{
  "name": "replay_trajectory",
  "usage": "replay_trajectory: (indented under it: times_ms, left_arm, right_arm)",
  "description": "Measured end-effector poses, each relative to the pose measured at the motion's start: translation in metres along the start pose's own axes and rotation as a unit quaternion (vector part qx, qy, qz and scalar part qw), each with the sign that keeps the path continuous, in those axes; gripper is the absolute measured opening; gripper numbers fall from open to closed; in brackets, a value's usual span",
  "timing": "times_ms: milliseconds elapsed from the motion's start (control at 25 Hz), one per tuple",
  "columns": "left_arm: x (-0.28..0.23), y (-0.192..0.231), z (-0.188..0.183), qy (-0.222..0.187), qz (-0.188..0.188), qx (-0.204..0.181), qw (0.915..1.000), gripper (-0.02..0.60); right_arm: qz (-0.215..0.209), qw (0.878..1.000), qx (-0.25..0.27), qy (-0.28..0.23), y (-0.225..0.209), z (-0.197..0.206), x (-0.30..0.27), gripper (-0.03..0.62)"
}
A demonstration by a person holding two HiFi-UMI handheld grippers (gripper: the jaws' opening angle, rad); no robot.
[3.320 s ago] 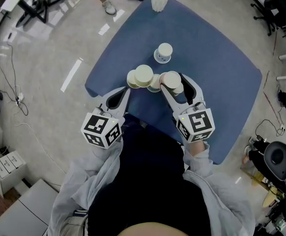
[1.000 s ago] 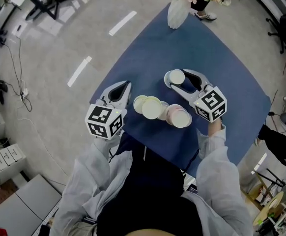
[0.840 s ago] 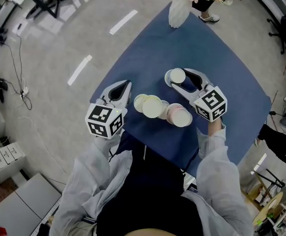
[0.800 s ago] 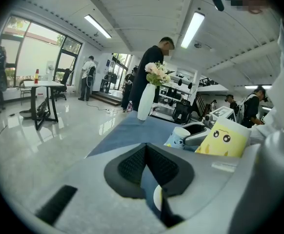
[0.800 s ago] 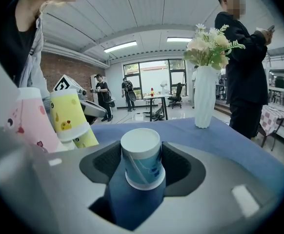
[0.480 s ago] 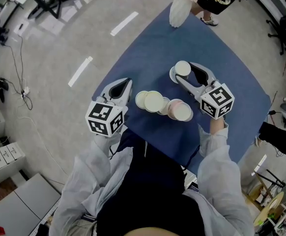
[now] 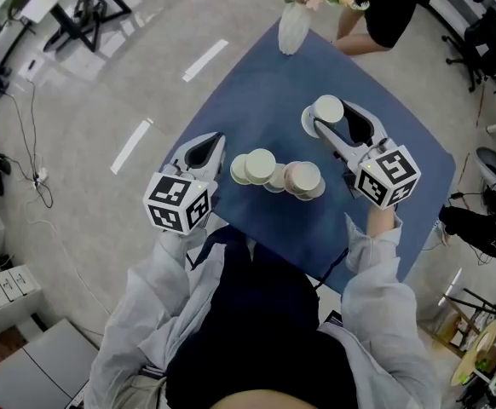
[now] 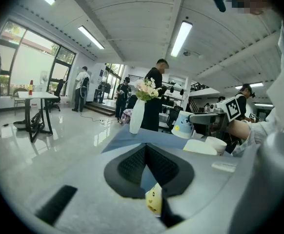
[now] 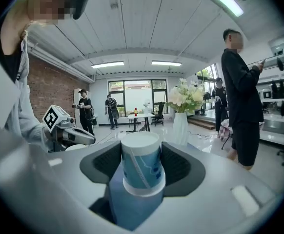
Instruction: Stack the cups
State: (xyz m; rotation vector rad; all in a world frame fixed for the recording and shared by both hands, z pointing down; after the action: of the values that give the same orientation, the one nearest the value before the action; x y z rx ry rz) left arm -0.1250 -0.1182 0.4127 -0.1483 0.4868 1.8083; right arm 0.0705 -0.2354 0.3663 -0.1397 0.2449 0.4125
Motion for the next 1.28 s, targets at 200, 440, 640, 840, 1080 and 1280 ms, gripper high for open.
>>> replay_trajectory:
  times_ms: [200,440,640,840,1080,1280]
  left_arm:
    - [0.009,-0.013,-0.008,-0.008,0.018,-0.012,0.9997,-0.002]
    - [0.013,-0.027,-0.016,-0.014,0.039,-0.018,0.999,-0.002]
    - [0.023,-0.04,-0.016,-0.011,0.058,-0.027,0.9979,-0.002]
    - [0.027,-0.05,-0.011,-0.004,0.08,-0.034,0.9962,-0.002]
    - [0.034,-0.052,-0.001,0.003,0.091,-0.03,0.9954,-0.002]
    - [0.038,-0.047,0.004,0.005,0.09,-0.024,0.9956,-0.002]
  right_arm:
    - [0.013,1.0,-0.004,-0.013,0.016,-0.02,0.021,0.27]
    - [0.023,0.999,-0.006,-0.021,0.036,-0.037,0.037,0.27]
    - [0.025,0.999,-0.013,-0.037,0.065,-0.045,0.045,0.27]
    - [0.017,0.999,-0.02,-0.043,0.09,-0.046,0.046,0.27]
    - [0.012,0.998,-0.031,-0.049,0.114,-0.038,0.041,0.27]
    - [0.007,0.998,-0.033,-0.05,0.122,-0.034,0.034,0.27]
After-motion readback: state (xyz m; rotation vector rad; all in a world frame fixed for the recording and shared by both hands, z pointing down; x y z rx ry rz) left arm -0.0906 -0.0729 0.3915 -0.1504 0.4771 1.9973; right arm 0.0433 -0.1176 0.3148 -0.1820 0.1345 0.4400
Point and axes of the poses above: the fingertips, and each gripper's own axes: x backward along the fingers, y to its left, z out of its underside, the point moved 3 cm from there along x, backward along the fingers
